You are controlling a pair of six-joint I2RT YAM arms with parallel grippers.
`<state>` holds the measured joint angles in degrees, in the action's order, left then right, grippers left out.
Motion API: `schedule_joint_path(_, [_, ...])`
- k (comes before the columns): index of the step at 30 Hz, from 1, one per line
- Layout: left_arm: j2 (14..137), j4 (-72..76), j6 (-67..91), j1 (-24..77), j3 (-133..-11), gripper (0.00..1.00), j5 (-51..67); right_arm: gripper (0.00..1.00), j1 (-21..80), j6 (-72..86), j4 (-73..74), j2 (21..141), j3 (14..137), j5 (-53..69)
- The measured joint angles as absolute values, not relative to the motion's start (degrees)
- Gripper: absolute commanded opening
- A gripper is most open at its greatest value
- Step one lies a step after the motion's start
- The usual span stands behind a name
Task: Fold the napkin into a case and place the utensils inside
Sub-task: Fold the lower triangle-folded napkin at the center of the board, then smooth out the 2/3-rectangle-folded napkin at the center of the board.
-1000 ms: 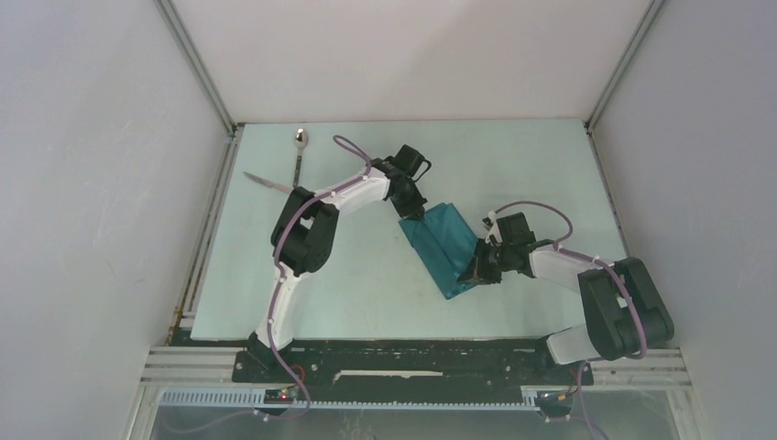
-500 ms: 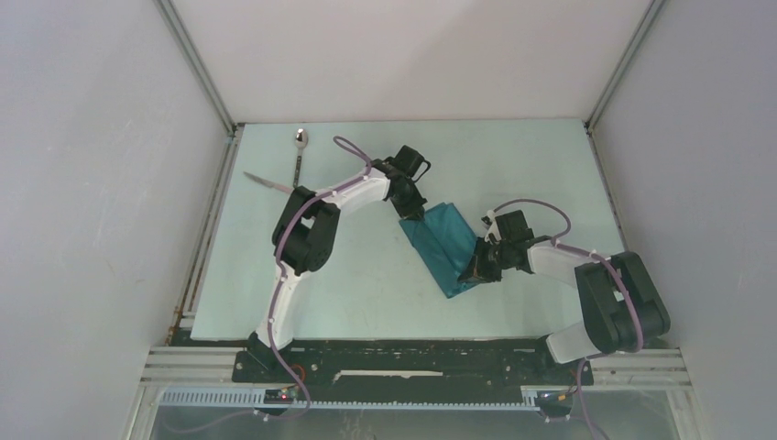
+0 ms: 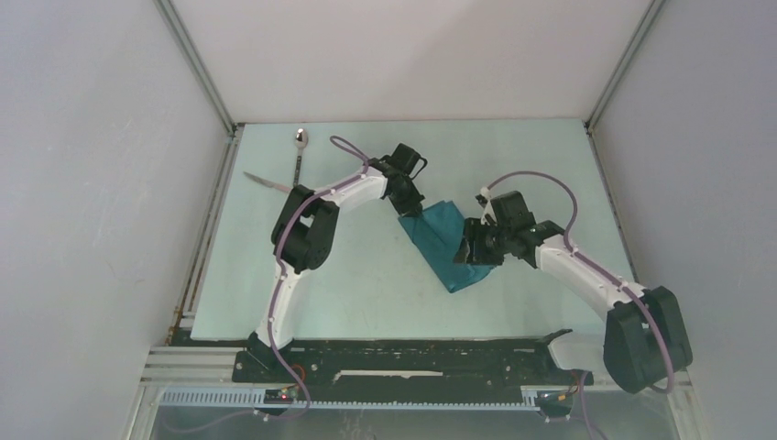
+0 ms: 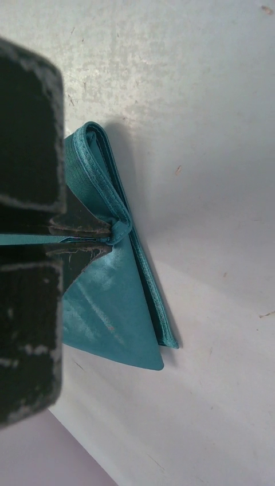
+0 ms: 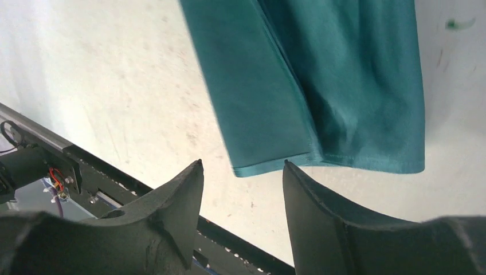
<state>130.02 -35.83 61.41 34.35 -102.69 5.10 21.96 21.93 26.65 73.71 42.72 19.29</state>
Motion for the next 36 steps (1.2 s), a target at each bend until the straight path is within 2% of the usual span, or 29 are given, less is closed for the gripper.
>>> schedule_joint_path(4, [130.0, -35.2, 61.4, 34.2, -102.7, 0.00, 5.1, 0.60, 24.9, 20.9, 26.7, 73.7, 47.2, 18.8])
schedule_joint_path(12, [130.0, -34.6, 60.4, 34.2, -102.7, 0.00, 5.3, 0.58, 25.9, 23.3, 19.8, 84.8, 48.1, 26.5])
schedule_joint_path(24, [130.0, -33.1, 58.8, 34.3, -102.0, 0.00, 6.8, 0.55, 25.7, 30.7, 10.6, 85.0, 37.7, 29.2])
schedule_joint_path(31, [130.0, -33.0, 58.3, 34.4, -102.0, 0.00, 7.1, 0.54, 26.9, 32.7, 8.3, 85.0, 36.8, 28.9])
schedule_joint_path(36, [130.0, -32.7, 57.9, 34.4, -102.0, 0.06, 7.4, 0.54, 27.3, 33.8, 6.9, 85.0, 36.7, 28.8])
